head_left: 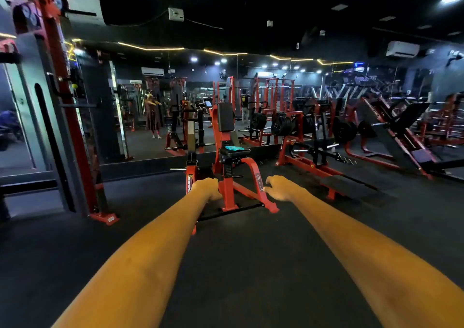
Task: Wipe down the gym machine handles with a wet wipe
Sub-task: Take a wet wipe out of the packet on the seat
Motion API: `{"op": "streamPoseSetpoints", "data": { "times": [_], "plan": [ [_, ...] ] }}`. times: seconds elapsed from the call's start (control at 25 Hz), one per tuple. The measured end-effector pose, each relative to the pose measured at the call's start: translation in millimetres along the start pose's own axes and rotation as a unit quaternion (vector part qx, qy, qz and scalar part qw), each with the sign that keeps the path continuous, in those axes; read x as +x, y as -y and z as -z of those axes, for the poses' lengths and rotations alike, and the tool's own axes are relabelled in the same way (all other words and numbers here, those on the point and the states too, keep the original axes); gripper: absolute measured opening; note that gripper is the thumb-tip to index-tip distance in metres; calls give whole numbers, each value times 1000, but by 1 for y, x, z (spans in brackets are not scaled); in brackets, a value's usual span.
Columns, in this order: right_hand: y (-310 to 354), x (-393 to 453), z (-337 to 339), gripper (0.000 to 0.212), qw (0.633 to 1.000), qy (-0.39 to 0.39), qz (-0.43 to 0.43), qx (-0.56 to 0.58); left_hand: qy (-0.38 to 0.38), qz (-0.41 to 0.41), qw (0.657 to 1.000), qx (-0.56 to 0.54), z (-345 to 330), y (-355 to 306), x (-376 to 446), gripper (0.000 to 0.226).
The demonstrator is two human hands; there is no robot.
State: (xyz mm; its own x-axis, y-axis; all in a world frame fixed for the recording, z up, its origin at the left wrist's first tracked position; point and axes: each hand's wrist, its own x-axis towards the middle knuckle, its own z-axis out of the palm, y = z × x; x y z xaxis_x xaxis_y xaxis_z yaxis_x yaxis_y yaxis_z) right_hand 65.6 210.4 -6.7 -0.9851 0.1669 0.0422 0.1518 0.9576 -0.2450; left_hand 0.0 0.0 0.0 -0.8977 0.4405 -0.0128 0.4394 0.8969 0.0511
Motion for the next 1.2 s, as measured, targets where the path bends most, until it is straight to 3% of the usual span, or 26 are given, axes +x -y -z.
{"op": "streamPoseSetpoints", "data": {
  "times": [0.2, 0.4, 0.72, 1.2],
  "plan": [
    [-23, 92, 6, 37, 1000, 5, 6, -15, 41, 4, 999, -1, 4, 3, 93, 42],
    [-30, 205, 25, 30, 999, -8, 41, -14, 18, -13, 999, -36, 18, 3, 199, 45],
    [-44, 373, -21, 39, 998, 27, 57, -29, 54, 43, 998, 9, -27, 51, 358, 48],
    [-55, 647, -27, 40, 1000, 10, 23, 2, 31, -20, 999, -33, -19, 107, 639, 37]
  ]
}}
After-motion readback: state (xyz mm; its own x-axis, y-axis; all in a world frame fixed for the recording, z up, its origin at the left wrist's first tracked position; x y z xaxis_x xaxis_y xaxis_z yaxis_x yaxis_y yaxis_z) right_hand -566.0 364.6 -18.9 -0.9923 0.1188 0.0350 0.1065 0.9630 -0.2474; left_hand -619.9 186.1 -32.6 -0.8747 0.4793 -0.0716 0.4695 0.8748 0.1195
